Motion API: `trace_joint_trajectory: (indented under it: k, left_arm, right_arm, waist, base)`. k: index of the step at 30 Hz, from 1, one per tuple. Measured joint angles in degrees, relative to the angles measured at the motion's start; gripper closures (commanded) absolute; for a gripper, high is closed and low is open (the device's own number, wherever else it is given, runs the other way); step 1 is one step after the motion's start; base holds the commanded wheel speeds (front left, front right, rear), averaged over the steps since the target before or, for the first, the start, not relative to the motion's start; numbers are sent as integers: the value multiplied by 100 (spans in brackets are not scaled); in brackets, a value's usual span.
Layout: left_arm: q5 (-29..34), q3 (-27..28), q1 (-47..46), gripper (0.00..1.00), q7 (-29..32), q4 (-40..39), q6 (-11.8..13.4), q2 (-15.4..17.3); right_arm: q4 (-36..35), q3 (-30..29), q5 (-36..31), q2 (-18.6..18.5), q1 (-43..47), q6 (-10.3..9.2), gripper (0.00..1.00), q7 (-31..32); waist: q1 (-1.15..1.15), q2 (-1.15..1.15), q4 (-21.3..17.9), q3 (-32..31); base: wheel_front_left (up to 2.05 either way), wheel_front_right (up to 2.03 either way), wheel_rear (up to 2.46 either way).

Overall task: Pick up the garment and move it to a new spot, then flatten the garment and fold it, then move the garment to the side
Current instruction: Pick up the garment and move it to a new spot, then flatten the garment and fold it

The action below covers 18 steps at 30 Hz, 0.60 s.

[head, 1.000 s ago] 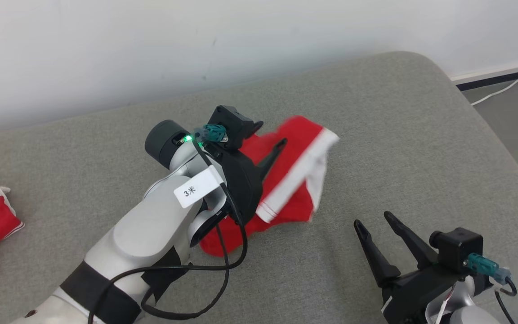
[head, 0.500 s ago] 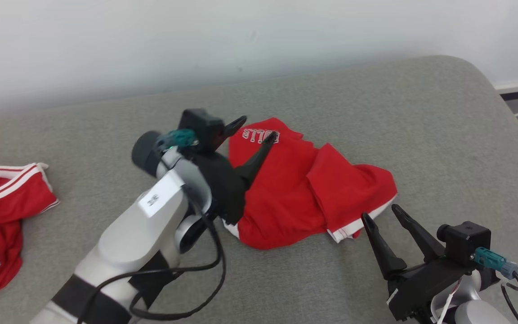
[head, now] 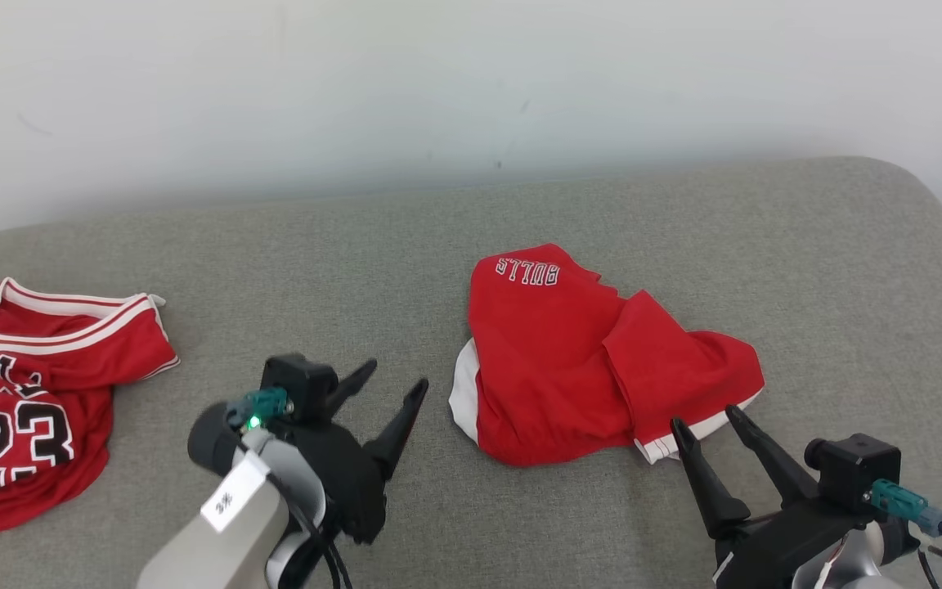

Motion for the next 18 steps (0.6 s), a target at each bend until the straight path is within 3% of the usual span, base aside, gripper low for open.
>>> trace_joint_trajectory:
  k: [7, 18]
  left_arm:
    - [-60, -101, 421, 0, 22, -85, 37, 20]
    - [-113, -236, 423, 0, 370, 15, 98, -187]
  right_arm:
    - [-133, 48, 1, 25, 92, -42, 0, 15]
    - [-297, 149, -1, 71, -112, -42, 0, 85]
  waist:
    - [1, 0, 36, 18]
    - [0, 0, -332, 292]
  base:
    - [0, 0, 0]
    - [0, 0, 0]
